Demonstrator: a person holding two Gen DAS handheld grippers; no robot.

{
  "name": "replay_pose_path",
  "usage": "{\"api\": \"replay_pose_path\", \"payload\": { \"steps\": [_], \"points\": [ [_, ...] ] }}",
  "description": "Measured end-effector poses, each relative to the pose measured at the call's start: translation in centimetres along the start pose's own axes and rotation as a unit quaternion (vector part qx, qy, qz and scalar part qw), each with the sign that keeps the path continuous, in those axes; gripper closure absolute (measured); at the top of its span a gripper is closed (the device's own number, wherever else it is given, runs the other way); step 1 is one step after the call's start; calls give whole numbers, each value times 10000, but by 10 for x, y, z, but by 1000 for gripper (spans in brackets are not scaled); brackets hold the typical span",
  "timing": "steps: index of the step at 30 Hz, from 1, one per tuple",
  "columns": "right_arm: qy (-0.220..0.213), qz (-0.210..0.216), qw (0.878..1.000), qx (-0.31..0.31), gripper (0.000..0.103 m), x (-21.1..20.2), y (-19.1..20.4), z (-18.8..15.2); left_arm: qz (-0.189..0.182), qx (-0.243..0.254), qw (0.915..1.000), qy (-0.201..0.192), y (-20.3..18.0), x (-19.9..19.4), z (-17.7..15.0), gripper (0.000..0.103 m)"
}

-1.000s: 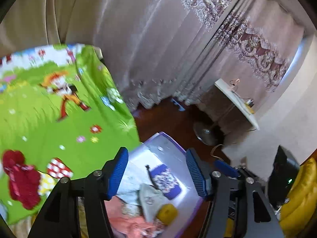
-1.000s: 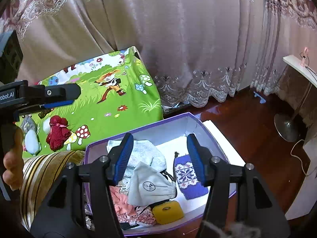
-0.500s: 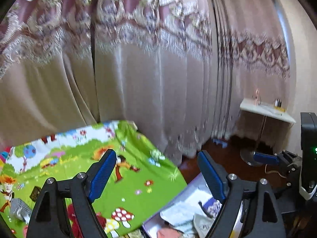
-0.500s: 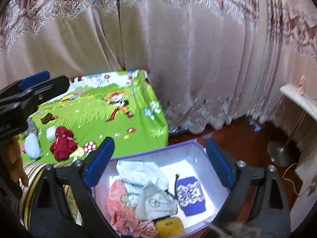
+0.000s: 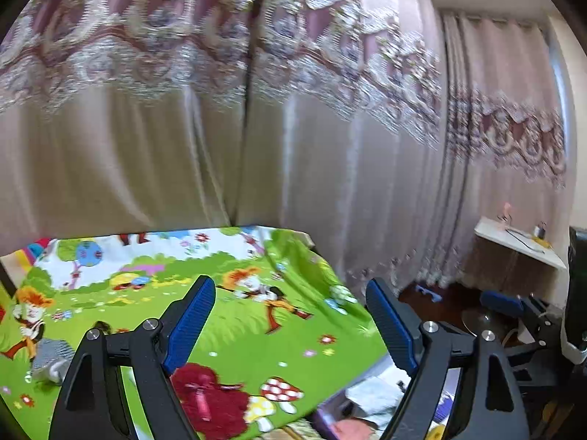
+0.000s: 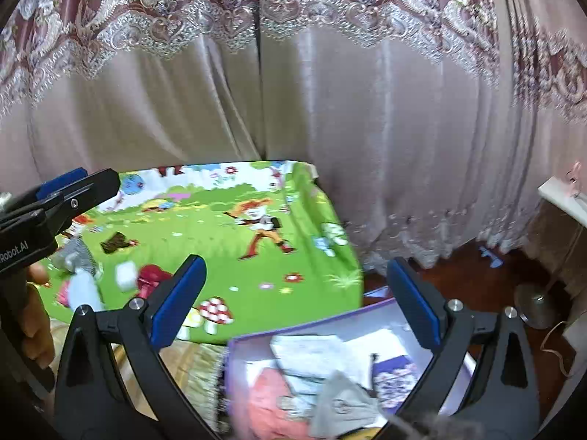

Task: Organize soft objects
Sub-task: 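Move both tools back over the remaining soft items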

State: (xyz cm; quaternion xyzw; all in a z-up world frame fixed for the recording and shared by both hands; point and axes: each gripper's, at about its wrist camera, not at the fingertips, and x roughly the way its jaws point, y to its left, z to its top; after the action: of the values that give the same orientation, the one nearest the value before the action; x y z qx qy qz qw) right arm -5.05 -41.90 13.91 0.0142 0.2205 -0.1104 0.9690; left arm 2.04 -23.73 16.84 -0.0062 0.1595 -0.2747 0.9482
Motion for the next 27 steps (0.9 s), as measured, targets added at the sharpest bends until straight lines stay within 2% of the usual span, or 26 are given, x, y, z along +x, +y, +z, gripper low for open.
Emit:
{"api": "replay_pose_path", "payload": {
  "steps": [4, 6, 12, 21, 27],
  "points": [
    [173, 528, 9984, 133, 3, 13, 17, 4, 223, -225, 9995, 4, 31, 0, -3, 18],
    [261, 602, 9978, 83, 3, 19, 26, 3, 323, -342, 9989, 90, 46, 2, -6, 18],
    [456, 724, 9962, -149, 3, 35, 54, 0, 933, -710, 9923, 396, 104, 14, -16, 18],
    [666, 1041, 9919, -282, 3, 59, 91, 2, 1839, -1210, 9718, 844, 205, 26, -21, 17],
    [851, 1215, 9883, -341, 3, 78, 113, 0, 2370, -1606, 9495, 1284, 269, 38, -34, 15]
  ]
}}
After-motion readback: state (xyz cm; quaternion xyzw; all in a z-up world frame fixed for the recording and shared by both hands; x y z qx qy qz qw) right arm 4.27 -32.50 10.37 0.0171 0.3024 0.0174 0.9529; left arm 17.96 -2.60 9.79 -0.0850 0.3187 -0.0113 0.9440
